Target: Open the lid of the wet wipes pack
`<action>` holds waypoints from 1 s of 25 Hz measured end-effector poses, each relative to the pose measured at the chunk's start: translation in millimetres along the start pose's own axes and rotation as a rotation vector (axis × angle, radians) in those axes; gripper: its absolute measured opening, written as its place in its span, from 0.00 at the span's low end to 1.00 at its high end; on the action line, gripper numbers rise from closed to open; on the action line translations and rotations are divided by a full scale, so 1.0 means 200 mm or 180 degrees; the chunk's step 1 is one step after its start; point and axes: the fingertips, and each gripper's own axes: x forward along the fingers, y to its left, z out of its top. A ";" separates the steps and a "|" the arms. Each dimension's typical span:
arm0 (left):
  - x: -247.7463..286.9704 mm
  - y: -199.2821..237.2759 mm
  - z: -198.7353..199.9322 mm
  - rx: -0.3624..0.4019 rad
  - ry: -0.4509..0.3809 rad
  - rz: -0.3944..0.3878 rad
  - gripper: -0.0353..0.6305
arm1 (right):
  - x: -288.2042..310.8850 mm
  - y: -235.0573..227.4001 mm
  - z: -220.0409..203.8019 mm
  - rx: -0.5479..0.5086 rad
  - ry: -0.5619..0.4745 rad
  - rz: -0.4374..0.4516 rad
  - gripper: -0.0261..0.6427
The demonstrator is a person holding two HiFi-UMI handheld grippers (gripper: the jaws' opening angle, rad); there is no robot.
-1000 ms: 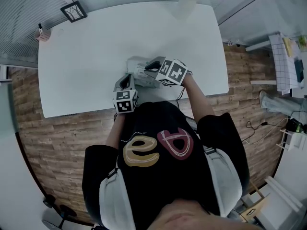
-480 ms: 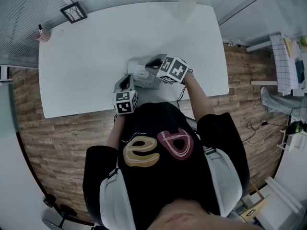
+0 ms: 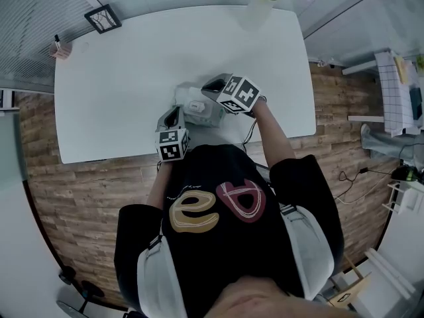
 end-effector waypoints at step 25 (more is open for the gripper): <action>0.01 0.01 0.00 -0.0108 -0.0051 0.0080 0.08 | 0.07 -0.21 -0.09 0.0627 -0.0163 -0.0236 0.14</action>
